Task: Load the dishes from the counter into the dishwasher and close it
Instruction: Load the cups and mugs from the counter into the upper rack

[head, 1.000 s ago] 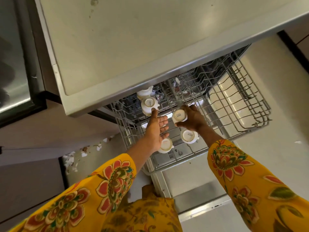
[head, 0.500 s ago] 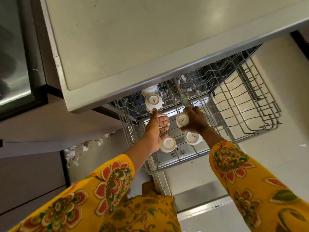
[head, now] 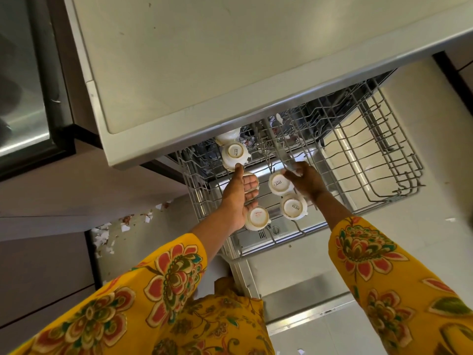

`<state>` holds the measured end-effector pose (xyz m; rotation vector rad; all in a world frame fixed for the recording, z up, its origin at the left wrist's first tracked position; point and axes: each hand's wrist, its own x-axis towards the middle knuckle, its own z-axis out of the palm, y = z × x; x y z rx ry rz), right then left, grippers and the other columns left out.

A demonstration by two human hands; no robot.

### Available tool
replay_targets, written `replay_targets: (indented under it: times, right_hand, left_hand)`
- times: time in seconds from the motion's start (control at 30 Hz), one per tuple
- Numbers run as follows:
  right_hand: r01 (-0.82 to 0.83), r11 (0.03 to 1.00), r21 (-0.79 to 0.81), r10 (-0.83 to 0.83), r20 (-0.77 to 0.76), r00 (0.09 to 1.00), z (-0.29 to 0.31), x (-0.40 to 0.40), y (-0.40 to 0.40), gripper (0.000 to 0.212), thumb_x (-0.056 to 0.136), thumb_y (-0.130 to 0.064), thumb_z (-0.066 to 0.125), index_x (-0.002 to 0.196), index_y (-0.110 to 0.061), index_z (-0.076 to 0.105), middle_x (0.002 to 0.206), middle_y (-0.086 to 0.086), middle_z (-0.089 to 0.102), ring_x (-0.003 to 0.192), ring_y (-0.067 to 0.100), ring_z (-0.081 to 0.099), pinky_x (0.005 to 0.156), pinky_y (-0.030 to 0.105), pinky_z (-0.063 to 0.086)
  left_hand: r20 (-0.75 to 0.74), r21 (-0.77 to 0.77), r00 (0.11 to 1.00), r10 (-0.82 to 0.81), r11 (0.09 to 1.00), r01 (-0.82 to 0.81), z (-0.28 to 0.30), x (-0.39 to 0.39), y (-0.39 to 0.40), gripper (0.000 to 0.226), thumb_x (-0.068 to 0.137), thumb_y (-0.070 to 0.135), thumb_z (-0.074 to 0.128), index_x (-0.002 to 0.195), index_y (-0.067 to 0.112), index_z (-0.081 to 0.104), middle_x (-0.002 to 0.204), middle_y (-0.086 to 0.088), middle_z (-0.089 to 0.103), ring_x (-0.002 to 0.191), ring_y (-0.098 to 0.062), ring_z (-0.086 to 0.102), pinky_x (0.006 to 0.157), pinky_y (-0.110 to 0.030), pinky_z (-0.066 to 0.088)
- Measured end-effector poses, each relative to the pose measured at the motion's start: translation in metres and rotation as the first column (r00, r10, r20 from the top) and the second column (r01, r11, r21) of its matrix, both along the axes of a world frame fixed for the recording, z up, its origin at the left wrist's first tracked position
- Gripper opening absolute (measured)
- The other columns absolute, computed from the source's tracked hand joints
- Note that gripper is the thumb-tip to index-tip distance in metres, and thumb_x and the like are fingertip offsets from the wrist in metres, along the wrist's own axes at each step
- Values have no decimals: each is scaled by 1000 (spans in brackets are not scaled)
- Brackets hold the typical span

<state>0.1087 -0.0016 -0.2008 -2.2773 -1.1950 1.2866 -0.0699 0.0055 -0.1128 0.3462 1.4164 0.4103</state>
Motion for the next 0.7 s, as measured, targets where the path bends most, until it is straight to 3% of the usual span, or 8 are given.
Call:
replay_targets:
  times: [0.07,0.2,0.47,0.57,0.7]
  right_hand:
    - [-76,997,-31,78,49,996,2,0,-1,65,82,-39,68,135,-9,44,132,19,49,122,34,46,100,40,40]
    - [-247,965,-86,256,119,959,0,-14,-2,71,75,-28,76,135,-11,41,132,21,42,120,37,46,98,36,39]
    - [-188,979,-84,198,146,969,4,-18,0,57,85,-23,67,135,-10,45,132,23,48,121,36,47,99,35,38]
    - [-107,991,-78,115,108,987,7,-14,-4,52,93,-27,56,138,-6,41,135,20,49,126,34,45,103,36,34]
    - [7,998,-63,4,181,983,9,-10,-15,40,99,-29,43,127,-1,51,126,23,56,119,36,51,96,35,38]
  left_hand:
    - [-1,-4,1000,-3,1000,3,2,0,-1,56,96,56,32,114,13,62,117,-2,63,103,-18,57,77,-28,44]
    - [7,5,1000,-4,1000,4,4,-3,-4,54,96,56,31,109,14,63,117,-3,63,107,-20,56,88,-33,43]
    - [20,4,999,28,1000,-29,7,-16,-6,56,95,56,32,115,13,62,104,1,65,106,-18,59,73,-27,45]
    - [27,10,999,19,1000,-20,9,-20,-7,58,96,56,30,119,12,60,111,0,64,104,-17,58,74,-27,45]
    - [45,15,999,7,1000,-8,12,-22,-10,59,97,56,29,121,11,59,124,-5,61,105,-17,56,79,-29,44]
